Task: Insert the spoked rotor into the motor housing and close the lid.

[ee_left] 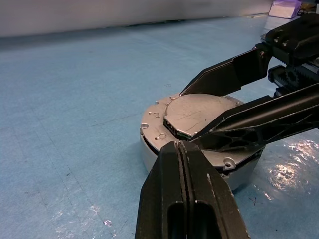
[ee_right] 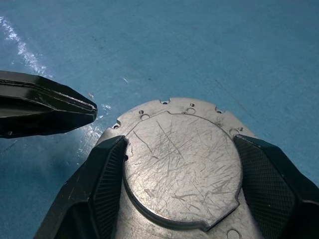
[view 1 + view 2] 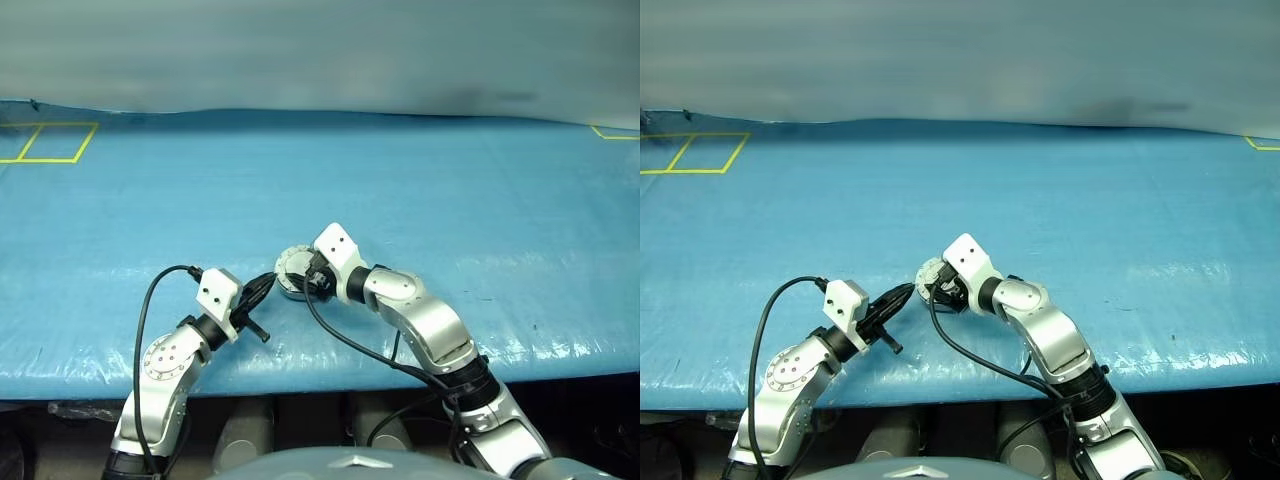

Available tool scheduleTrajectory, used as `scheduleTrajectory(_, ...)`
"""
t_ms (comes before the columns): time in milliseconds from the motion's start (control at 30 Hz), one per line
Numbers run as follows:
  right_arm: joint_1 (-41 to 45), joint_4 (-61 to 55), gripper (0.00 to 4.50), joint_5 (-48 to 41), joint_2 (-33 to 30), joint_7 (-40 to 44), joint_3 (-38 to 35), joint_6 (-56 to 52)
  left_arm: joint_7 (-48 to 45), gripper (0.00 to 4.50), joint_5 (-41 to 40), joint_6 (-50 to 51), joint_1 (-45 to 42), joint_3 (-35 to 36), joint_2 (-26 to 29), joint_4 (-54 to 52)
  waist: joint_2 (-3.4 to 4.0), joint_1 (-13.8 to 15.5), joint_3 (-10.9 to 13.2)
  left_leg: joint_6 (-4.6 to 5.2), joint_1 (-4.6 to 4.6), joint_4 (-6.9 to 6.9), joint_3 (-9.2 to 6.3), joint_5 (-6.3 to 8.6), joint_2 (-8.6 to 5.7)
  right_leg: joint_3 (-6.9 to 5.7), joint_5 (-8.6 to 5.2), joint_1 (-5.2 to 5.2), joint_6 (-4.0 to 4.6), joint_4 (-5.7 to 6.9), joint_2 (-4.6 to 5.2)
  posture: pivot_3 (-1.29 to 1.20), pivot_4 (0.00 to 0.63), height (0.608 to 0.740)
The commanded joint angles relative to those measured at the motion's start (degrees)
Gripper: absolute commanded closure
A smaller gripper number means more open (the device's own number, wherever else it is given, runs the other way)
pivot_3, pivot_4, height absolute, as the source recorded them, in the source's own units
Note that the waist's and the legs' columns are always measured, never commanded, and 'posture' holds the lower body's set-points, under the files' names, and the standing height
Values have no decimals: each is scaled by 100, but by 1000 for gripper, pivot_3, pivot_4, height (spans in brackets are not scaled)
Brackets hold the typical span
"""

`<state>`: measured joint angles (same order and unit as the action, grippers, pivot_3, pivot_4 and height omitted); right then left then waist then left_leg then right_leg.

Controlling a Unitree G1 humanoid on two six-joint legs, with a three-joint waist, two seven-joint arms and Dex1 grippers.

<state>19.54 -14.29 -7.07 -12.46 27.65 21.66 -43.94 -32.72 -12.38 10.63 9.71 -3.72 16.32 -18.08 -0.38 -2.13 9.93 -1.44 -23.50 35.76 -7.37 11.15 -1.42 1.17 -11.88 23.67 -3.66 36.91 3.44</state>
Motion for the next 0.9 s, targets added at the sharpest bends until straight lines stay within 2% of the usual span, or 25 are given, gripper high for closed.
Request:
scheduleTrajectory(33,-22,81,1405,-77,162,-91,-94,-69,-29,4500,-78,-102,-4,-2,56,-150,0,-2,0,0,0,0,0,0,0,0,0,0,0,0,0,0,150,740)
scheduleTrajectory(333,-12,248,1405,186,267,-341,59,14,-25,4500,-86,-81,-60,-19,81,-152,1,-11,-1,0,4,1,0,0,1,0,0,-1,0,3,-1,0,150,740)
scheduleTrajectory(767,-189,431,1405,158,-38,168,183,549,86,4500,-49,-84,-160,-28,40,-128,1,-7,-1,0,4,-2,1,0,1,0,0,-2,1,0,1,0,150,740)
scheduleTrajectory(900,-258,404,1405,144,-19,160,146,529,349,4500,-143,256,-361,50,-86,-185,1,5,-2,0,5,-8,1,0,1,0,0,-2,1,-3,1,0,150,740)
